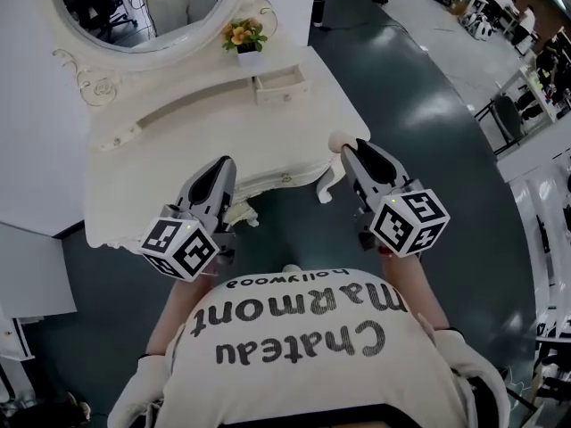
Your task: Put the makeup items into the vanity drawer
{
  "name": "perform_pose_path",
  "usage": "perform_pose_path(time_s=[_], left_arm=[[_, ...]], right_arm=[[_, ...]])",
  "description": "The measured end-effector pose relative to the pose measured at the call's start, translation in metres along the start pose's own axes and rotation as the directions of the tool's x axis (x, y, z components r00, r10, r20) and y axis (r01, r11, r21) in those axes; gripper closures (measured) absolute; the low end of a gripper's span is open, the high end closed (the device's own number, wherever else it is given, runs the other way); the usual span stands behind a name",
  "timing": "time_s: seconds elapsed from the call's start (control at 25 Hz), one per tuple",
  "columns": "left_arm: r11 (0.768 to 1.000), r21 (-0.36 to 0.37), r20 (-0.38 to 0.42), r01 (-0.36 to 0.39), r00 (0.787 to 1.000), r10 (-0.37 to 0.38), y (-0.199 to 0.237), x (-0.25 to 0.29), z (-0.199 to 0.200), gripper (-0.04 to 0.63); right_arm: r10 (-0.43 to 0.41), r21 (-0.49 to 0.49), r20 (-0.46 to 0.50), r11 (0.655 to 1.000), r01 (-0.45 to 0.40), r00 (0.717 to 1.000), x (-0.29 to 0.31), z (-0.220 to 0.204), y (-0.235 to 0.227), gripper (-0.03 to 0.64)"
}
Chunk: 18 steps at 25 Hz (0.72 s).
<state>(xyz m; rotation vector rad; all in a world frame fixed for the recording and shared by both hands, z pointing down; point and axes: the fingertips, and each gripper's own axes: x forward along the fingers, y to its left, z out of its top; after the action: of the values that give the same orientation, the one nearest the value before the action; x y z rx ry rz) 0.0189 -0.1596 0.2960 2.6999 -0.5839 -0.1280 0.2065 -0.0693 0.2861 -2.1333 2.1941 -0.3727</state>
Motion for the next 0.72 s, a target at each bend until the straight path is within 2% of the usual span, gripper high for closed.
perform_pose_path(time_s=[0.16,0.4,0.72], left_arm=[[0.999,0.012,0.017,-0.03,0.999,0.03,-0.004,0.021,-0.006,0.588],[0.992,0.012,0.001,-0.126,0.992,0.126,0.016,0.035,-0.014,0.588],[0.99,0.004,-0.022,-0.139,0.99,0.139,0.038,0.072,-0.019,0.588]], right_arm=[[0.03,0.006,0.021,1.0,-0.03,0.999,0.011,0.006,-0.03,0.499],[0.053,0.082,0.002,0.995,-0.053,0.999,0.033,-0.008,-0.062,0.499],[0.067,0.114,-0.048,0.992,-0.062,0.997,0.071,-0.022,-0.083,0.505]])
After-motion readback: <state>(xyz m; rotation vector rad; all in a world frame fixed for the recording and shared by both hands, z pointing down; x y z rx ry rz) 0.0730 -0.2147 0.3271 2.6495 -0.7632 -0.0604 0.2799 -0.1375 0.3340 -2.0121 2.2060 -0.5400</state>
